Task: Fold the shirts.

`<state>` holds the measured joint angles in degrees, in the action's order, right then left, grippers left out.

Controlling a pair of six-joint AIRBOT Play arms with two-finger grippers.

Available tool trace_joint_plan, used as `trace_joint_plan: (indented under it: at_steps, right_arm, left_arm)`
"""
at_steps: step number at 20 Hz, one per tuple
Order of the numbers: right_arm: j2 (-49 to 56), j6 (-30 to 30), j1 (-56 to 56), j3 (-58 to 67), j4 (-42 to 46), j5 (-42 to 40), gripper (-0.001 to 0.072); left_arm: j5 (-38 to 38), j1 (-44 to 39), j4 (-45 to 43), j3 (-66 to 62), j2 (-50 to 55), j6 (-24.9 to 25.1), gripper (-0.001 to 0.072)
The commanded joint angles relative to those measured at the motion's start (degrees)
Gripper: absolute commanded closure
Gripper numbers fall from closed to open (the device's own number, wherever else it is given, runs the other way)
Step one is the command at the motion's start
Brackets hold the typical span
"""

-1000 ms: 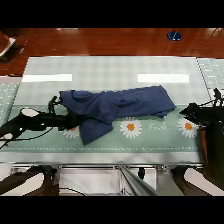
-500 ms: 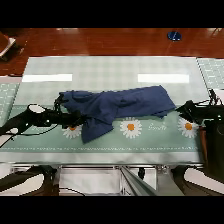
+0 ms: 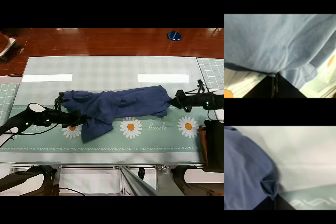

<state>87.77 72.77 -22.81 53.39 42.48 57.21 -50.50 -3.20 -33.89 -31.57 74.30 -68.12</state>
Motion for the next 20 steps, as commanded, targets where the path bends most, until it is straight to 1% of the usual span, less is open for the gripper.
trace_joint_plan:
  at_steps: [1,4,6,8,10,12,15,18,20]
  right_arm:
    - [1.1,0.3,1.9,9.3,-1.2,5.3,0.0696]
    - [-4.1,0.5,1.9,25.7,-1.3,10.1,0.0696]
    - [-8.2,0.5,1.9,38.3,-1.4,13.3,0.0696]
    - [-13.0,1.6,1.9,49.1,-1.1,14.0,0.0696]
    - [-18.6,3.1,1.9,56.6,0.5,13.4,0.0696]
    - [-25.1,3.4,1.9,60.1,1.9,13.0,0.0696]
    - [-35.6,3.4,1.9,60.5,6.6,12.7,0.0696]
    - [-44.5,4.2,1.9,60.5,12.5,12.7,0.0696]
    - [-48.7,5.0,1.9,60.5,15.5,13.5,0.0696]
  left_arm:
    - [-0.7,0.3,0.5,-4.1,-2.0,0.0,0.0689]
    - [-0.7,2.1,3.5,-16.5,-8.6,0.0,0.0689]
    - [2.6,3.6,6.7,-27.5,-14.1,1.5,0.0689]
    - [6.5,5.2,6.7,-38.7,-18.9,1.4,0.0689]
    - [7.0,7.8,6.7,-49.0,-22.3,1.4,0.0689]
    - [7.0,11.0,6.6,-57.4,-25.4,1.4,0.0689]
    - [6.8,16.3,3.8,-65.1,-31.0,1.4,0.0689]
    - [7.2,21.0,-2.4,-67.3,-38.1,1.4,0.0689]
    - [7.4,23.6,-8.4,-67.4,-43.2,1.4,0.0689]
